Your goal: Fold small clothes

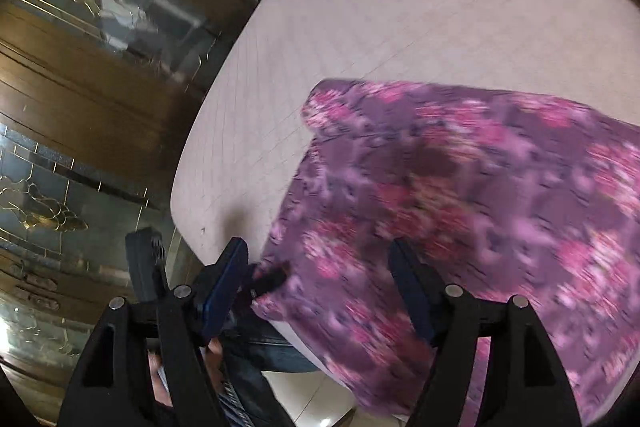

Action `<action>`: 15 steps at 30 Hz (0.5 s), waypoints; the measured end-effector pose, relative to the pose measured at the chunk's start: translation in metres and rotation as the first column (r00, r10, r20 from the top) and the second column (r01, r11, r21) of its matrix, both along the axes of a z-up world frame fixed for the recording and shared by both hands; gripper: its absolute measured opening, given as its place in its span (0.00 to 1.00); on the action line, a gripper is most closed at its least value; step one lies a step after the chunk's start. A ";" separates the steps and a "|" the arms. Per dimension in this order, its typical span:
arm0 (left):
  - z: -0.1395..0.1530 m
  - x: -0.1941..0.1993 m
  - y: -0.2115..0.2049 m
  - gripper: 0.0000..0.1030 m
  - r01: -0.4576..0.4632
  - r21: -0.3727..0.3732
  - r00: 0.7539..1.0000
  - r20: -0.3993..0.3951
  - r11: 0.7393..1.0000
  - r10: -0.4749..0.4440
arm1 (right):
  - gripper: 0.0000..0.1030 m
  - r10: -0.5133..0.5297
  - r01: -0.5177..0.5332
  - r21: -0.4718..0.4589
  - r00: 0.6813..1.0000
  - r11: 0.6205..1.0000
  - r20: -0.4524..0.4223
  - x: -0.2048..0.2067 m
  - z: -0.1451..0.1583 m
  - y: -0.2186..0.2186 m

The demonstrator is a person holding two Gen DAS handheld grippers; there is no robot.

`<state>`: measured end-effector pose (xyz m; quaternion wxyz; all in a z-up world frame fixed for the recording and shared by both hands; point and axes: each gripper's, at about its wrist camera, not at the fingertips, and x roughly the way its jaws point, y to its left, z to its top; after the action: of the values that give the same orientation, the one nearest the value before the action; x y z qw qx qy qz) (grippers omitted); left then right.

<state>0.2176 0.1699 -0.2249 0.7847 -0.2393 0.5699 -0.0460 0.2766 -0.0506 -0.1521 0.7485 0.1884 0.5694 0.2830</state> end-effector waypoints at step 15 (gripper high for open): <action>0.008 -0.016 0.009 0.11 -0.028 -0.238 0.998 0.042 0.971 0.040 | 0.70 0.190 -0.250 -0.221 0.947 0.943 -0.260 0.053 -0.061 0.139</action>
<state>0.2019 0.1788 -0.2169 0.7642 -0.3401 0.5377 -0.1060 0.3298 0.0888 -0.2130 0.6570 0.0591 0.7026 0.2668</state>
